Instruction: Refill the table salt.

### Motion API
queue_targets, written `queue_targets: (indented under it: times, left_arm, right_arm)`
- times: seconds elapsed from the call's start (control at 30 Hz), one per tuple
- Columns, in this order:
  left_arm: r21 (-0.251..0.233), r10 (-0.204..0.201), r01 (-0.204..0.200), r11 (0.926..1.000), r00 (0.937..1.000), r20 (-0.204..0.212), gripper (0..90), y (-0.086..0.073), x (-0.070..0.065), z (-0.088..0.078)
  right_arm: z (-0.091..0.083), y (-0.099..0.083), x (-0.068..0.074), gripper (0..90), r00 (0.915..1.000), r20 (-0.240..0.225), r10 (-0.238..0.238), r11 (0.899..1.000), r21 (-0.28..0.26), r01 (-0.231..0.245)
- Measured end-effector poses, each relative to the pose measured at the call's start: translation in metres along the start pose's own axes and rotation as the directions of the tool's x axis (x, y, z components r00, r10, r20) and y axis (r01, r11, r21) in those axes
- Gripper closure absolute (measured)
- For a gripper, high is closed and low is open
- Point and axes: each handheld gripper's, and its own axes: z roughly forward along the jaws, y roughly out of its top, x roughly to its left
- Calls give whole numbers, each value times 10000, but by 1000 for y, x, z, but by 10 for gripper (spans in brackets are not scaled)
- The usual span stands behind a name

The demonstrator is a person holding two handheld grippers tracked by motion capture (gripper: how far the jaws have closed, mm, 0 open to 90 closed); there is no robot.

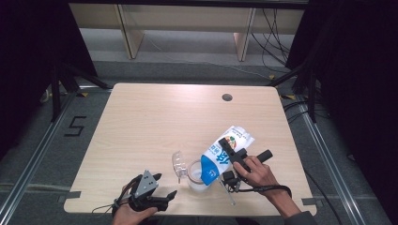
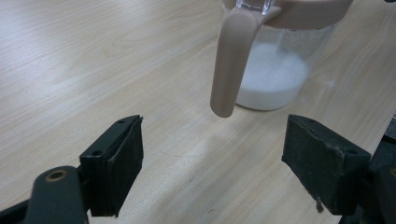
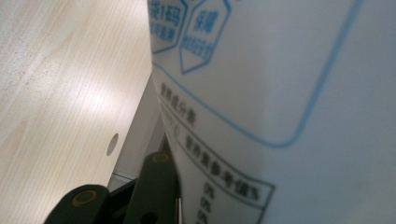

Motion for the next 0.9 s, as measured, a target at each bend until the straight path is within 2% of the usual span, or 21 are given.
queue_targets:
  times: [0.27, 0.3, 0.37, 0.43, 0.47, 0.8, 0.9]
  left_arm:
    - [5, 9, -9, 10000, 10000, -11, 199, 0, 0, 0]
    - [1, 1, -1, 10000, 10000, -5, 199, 0, 0, 0]
    - [0, 10, -10, 10000, 10000, -7, 199, 0, 0, 0]
    - [3, 31, -31, 10000, 10000, -15, 199, 0, 0, 0]
    - [2, 34, -34, 10000, 10000, -16, 199, 0, 0, 0]
    - [-6, 29, -29, 10000, 10000, -22, 199, 0, 0, 0]
    - [35, 226, -226, 9997, 9997, -48, 199, 0, 1, -1]
  right_arm:
    - [1, 0, -1, 705, 9999, 44, -132, 9999, -59, 132]
    - [0, 0, 1, 705, 9999, -83, 57, 10000, 23, -56]
    - [0, 0, 1, 705, 10000, -23, -21, 10000, -2, 21]
    - [0, 0, 1, 706, 9999, -65, 108, 9999, 57, -108]
    - [0, 0, 0, 707, 10000, 6, -55, 10000, 17, 55]
    - [0, 0, 0, 712, 10000, 13, -97, 9999, 28, 97]
    - [0, 0, -1, 713, 9999, -7, -124, 9999, 30, 124]
